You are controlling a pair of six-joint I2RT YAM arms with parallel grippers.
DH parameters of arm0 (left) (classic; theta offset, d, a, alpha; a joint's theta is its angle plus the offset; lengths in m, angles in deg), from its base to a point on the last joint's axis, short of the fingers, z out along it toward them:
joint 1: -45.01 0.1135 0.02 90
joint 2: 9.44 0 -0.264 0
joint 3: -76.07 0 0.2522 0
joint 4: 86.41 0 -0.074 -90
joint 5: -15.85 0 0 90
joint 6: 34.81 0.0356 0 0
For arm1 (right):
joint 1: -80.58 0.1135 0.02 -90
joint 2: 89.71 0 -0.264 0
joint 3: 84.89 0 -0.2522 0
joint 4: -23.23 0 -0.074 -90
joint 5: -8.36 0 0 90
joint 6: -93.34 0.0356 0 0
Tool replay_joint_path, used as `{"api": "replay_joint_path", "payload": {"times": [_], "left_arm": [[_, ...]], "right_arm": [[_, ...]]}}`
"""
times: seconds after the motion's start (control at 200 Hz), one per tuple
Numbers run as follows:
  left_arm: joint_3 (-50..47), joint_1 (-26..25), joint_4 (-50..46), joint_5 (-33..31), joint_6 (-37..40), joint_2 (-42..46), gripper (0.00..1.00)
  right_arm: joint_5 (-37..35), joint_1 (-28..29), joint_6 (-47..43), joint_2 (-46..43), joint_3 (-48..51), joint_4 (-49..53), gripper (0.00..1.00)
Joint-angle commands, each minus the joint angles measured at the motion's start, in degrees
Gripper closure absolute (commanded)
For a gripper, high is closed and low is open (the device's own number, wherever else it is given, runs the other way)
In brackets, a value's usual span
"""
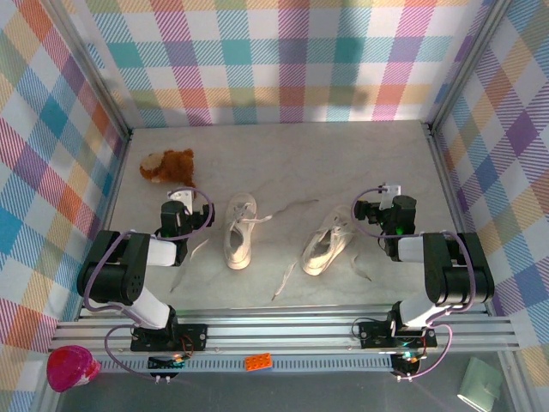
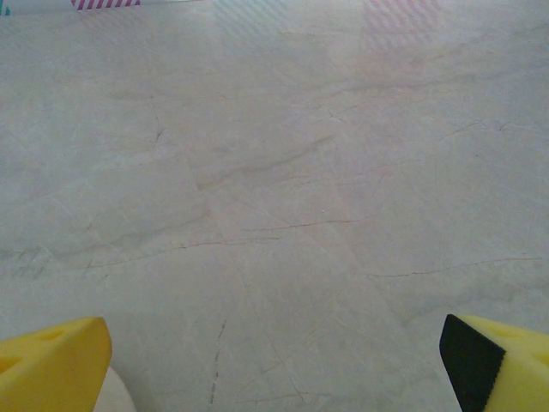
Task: Tie the shoes
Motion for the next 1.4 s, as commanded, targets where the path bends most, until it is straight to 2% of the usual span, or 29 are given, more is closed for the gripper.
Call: {"api": "replay_joint_path", "payload": {"times": [0.0,0.39,0.575,0.665,0.75,0.815,0.935,1.005,1.075,1.17,1.285,1.4], "left_arm": [[0.91,0.51,1.55,0.49,-0.63,0.21,0.0],[0.95,1.04,1.63,1.24,-0.91,0.3,0.0],[4.78,1.0,-9.12,1.26,-1.09,4.34,0.02],[8.81,1.04,-20.55,-0.04,-3.32,7.3,0.05],[13.13,1.04,-31.33,-0.22,-5.27,8.85,0.09],[15.93,1.04,-37.59,0.22,-7.81,9.87,0.12],[19.62,1.04,-49.61,-0.21,-13.79,11.82,0.22],[22.36,1.04,-59.3,-2.65,-18.7,12.88,0.25],[24.88,1.04,-70.24,-4.91,-23.87,14.1,0.25],[25.56,1.04,-79.26,-5.11,-31.6,16.64,0.25],[23.13,1.04,-84.38,-2.13,-40.89,20.12,0.27],[19.08,1.04,-83.23,3.57,-46.42,21.33,0.28]], "right_arm": [[0.9,-0.25,0.78,-0.12,-0.71,-1.7,0.01],[0.94,-0.23,0.78,-0.16,-0.71,-1.7,0.01],[1.48,-0.31,0.58,-1.03,-0.89,-0.91,0.01],[2.86,-0.1,-0.06,-4.81,-3.81,7.25,0.01],[2.88,-0.07,2.33,-7.94,-11.05,24.92,0.01],[3.32,0.6,3.52,-8.88,-15.33,33.17,0.03],[-3.63,6.62,5.76,-9.87,-21.81,45.23,0.11],[-8.36,12.65,7.98,-9.03,-26.37,52.52,0.14],[-12.45,19.06,11.63,-6.88,-30.94,58.98,0.16],[-15.59,26.55,19.48,-1.81,-37.48,66.49,0.16],[-17.52,33.49,27.27,6.06,-44.84,72.43,0.16],[-16.67,35.54,32.28,13.3,-50.57,75.74,0.14]]}}
